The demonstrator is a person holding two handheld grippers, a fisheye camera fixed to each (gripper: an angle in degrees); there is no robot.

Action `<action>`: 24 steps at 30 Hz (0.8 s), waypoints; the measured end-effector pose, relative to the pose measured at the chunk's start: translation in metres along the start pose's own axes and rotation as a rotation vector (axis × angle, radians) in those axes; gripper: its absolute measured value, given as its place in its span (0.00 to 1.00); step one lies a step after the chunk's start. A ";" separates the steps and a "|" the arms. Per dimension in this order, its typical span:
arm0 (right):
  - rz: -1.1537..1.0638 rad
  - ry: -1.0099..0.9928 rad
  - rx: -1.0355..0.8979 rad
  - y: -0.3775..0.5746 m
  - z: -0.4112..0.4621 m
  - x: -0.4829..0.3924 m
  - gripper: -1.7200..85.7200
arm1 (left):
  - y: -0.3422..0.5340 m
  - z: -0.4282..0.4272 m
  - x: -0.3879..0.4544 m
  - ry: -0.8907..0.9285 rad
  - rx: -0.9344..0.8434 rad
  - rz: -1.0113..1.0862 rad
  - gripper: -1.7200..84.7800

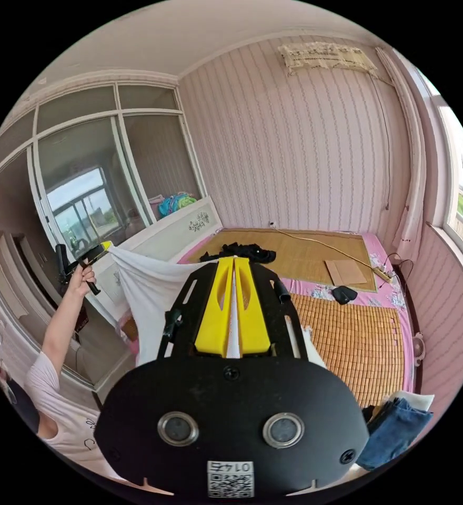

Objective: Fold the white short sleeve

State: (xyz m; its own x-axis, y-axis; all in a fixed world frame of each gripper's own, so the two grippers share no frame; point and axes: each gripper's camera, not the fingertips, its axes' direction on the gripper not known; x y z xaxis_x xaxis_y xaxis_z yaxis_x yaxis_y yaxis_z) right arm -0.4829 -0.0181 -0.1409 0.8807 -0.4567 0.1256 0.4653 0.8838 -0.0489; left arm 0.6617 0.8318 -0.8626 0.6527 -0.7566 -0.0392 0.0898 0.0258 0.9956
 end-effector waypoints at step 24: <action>0.523 -0.129 -0.602 0.405 0.209 0.266 0.02 | 0.421 0.173 -0.145 -0.089 -0.829 -0.120 0.01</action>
State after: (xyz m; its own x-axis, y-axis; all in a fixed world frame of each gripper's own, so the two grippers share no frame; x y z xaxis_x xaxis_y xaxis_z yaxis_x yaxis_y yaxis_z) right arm -0.0784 0.2394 0.0796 0.9976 0.0486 0.0503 -0.0039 0.7570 -0.6533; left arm 0.4750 0.8390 -0.4234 0.5444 -0.8329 -0.0995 0.7009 0.3866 0.5994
